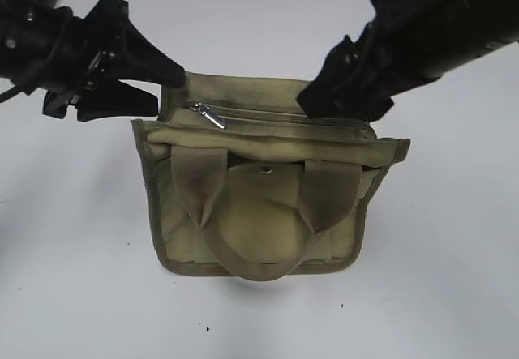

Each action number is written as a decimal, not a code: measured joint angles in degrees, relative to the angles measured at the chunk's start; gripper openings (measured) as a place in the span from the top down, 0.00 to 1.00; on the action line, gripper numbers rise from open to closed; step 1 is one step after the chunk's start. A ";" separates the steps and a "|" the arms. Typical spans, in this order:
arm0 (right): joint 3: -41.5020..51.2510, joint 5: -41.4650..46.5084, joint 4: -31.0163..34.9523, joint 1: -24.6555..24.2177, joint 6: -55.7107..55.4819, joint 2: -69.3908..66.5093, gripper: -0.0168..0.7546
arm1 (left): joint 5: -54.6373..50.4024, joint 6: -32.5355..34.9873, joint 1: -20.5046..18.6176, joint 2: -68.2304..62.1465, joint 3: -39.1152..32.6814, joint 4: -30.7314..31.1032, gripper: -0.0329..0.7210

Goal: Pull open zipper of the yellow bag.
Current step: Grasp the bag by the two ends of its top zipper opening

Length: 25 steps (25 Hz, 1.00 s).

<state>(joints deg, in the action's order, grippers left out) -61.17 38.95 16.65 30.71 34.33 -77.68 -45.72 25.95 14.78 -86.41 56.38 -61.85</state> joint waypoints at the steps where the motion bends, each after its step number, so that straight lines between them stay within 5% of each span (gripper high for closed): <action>1: -1.20 -0.58 0.00 0.63 0.21 -1.06 0.33 | -0.08 0.00 0.34 -1.33 0.97 -0.05 0.35; 12: -9.90 -4.16 0.07 3.14 4.24 -13.91 0.34 | -1.57 0.00 2.34 -10.06 9.24 -0.12 0.40; 21: -15.48 -4.31 0.41 3.26 6.81 -19.15 0.34 | -1.81 0.37 2.38 -12.00 13.48 0.08 0.88; 25: -15.54 -4.92 0.82 5.68 10.14 -19.46 0.34 | -3.27 1.02 2.45 -12.20 14.35 0.49 0.91</action>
<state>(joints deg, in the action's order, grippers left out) -76.71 34.03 17.47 36.40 44.47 -97.14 -48.99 26.97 17.23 -98.61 70.73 -61.36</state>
